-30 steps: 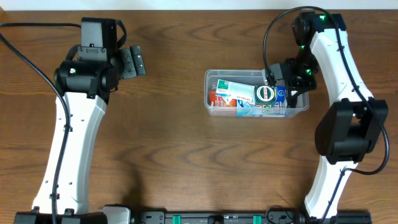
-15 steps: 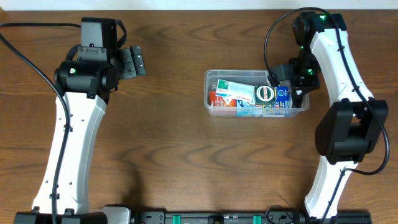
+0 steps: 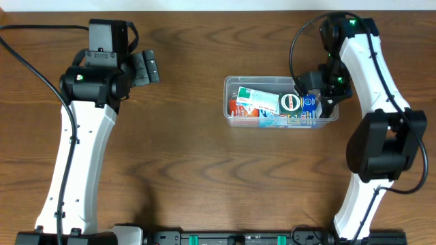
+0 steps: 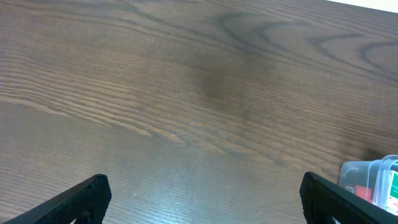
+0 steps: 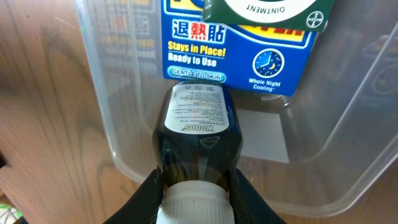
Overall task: Pack container
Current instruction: 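Lower the bottle upright into the container beside the blue box, then release the bottle and lift the right gripper out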
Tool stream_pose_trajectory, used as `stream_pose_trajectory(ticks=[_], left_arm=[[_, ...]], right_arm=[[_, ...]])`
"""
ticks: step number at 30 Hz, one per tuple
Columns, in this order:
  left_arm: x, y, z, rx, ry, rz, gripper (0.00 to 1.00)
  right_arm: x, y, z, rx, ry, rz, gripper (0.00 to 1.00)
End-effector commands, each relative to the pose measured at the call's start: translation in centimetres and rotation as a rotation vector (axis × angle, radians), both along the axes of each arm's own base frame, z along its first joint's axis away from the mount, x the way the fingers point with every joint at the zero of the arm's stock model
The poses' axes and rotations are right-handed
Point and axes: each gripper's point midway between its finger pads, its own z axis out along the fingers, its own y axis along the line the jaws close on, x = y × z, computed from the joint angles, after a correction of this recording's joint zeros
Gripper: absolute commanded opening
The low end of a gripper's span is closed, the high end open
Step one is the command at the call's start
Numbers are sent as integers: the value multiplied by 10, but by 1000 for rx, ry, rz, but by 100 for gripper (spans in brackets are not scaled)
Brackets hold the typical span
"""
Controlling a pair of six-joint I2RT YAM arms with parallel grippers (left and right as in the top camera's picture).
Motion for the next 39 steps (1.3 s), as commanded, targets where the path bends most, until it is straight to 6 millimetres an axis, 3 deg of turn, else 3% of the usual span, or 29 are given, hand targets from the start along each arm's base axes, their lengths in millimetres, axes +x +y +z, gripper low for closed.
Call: stream_pose_trajectory(ticks=[1,2,7,9,17,19,24,27,30,33,35,36,39], left_arm=[[0,3,0,-1,0,22,98],[0,3,0,-1,0,22,98],[0,3,0,-1,0,22,98],[0,3,0,-1,0,22,98],[0,3,0,-1,0,22,98],[0,3,0,-1,0,22,98],[0,3,0,-1,0,22,98],[0,3,0,-1,0,22,98],[0,3,0,-1,0,22,98],[0,3,0,-1,0,22,98],[0,3,0,-1,0,22,98],[0,3,0,-1,0,22,98],[0,3,0,-1,0,22,98]], right_arm=[[-15,0,-25,-38,65,16,1],[-14,0,-30,-35,61,15,2],[6,5,-32,-38,-49,-93,45],[15,10,-29,-36,-96,-122,57],[33,24,-10,-14,-213,-128,70],[35,28,-7,-8,-229,-124,77],[42,34,3,16,-295,-202,79],[42,39,24,58,-347,-248,77],[38,44,54,125,-408,-258,81],[40,43,96,184,-541,-324,85],[41,35,126,225,-641,-440,91],[42,26,143,256,-703,-547,99],[32,0,181,337,-814,-852,99]])
